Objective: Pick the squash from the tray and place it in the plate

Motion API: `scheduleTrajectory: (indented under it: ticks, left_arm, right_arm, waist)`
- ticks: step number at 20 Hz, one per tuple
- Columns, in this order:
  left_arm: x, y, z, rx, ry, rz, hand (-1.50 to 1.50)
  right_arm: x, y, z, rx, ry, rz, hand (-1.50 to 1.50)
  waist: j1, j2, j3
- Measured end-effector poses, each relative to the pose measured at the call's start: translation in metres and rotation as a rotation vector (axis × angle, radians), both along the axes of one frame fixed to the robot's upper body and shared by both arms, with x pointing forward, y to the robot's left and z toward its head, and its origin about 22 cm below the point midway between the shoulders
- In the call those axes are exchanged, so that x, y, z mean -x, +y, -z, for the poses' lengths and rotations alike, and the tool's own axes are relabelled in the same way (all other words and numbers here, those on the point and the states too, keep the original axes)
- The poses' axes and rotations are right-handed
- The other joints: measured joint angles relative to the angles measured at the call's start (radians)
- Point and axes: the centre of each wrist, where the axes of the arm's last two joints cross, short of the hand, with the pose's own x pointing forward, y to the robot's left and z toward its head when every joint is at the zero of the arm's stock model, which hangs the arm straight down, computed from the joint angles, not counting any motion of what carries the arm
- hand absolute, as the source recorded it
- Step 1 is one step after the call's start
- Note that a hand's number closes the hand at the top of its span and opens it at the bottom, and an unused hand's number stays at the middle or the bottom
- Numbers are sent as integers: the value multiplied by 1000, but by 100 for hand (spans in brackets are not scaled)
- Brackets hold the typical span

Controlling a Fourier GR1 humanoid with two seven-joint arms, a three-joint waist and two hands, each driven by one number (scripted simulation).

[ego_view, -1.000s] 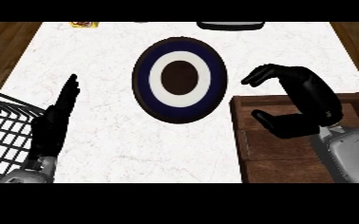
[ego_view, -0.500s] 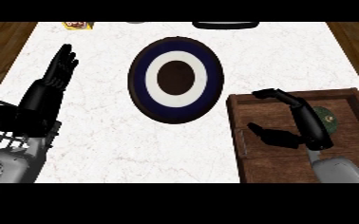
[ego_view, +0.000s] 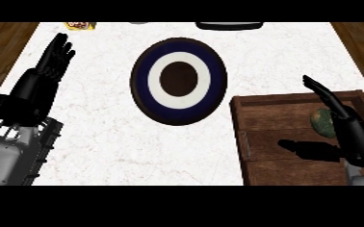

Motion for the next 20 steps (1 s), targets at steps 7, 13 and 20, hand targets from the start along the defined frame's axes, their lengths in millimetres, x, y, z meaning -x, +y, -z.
scheduleTrajectory:
  ticks: [7,13,20]
  left_arm:
    - [0,-2,-2,-6,-3,3,0]
    - [-1,-4,-2,-5,-4,1,0]
    - [-3,-3,-4,-1,-9,6,0]
  right_arm:
    - [1,-34,-62,380,197,133,-150]
    - [5,-37,-99,671,465,160,-150]
    - [1,-20,-112,824,680,174,-150]
  waist:
    - [2,-3,-4]
    - [6,-2,-4]
    - [14,1,-1]
